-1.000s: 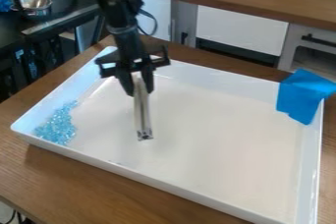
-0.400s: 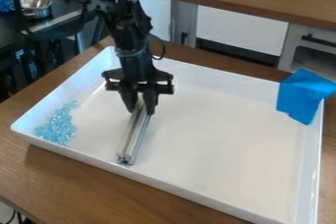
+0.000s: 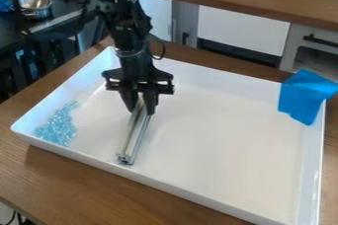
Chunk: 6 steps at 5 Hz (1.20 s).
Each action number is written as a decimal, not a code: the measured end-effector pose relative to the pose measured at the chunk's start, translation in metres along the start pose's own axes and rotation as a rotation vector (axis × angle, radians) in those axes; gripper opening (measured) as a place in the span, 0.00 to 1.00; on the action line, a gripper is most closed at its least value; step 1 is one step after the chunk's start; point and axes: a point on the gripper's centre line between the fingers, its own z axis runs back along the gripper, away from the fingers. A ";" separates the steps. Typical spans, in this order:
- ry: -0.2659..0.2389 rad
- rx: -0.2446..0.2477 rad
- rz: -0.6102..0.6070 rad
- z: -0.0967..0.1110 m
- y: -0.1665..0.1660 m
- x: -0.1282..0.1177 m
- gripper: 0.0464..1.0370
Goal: Sweep into pile
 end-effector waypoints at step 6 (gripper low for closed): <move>0.017 -0.106 0.049 0.024 0.023 0.017 0.33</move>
